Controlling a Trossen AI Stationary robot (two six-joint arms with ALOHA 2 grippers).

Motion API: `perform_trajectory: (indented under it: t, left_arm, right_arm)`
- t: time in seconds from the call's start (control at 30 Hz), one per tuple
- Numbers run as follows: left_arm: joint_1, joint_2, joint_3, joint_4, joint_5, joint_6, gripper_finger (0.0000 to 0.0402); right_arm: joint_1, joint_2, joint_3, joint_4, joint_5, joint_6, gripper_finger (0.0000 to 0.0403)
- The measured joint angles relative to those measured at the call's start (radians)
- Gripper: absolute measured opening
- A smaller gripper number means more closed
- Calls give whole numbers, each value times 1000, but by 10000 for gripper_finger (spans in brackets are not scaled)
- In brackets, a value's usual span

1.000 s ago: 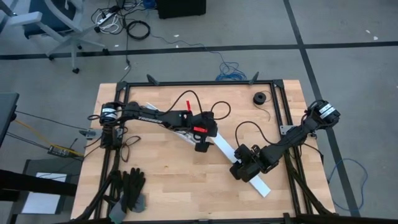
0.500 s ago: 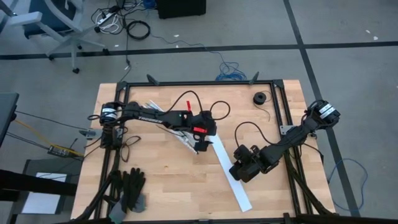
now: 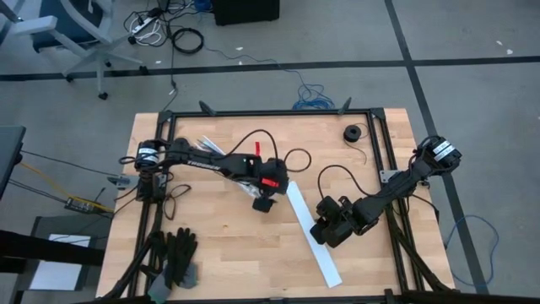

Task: Ziptie cables
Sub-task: Close the white cable duct

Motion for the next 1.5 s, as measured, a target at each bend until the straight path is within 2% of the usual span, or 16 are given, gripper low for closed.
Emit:
perform_trajectory:
  t: [0.4, 0.87, 1.13, 1.3, 1.5]
  left_arm:
    - [-58, -2, 30, -234, 35, 84, 320]
    - [-27, 80, 29, -227, 24, 142, 312]
    - [-25, 85, 29, -198, 12, 123, 312]
    - [-26, 85, 29, -190, 11, 116, 312]
    - [-26, 85, 29, -200, 10, 108, 312]
  right_arm:
    - [-18, 0, 0, 65, 8, 0, 139]
    - [-36, 0, -1, 116, 7, -10, 138]
    - [-117, 0, -1, 184, 4, -79, 141]
    - [-181, 12, -1, 193, -90, -103, 158]
    - [-224, 94, -1, 305, -225, -159, 209]
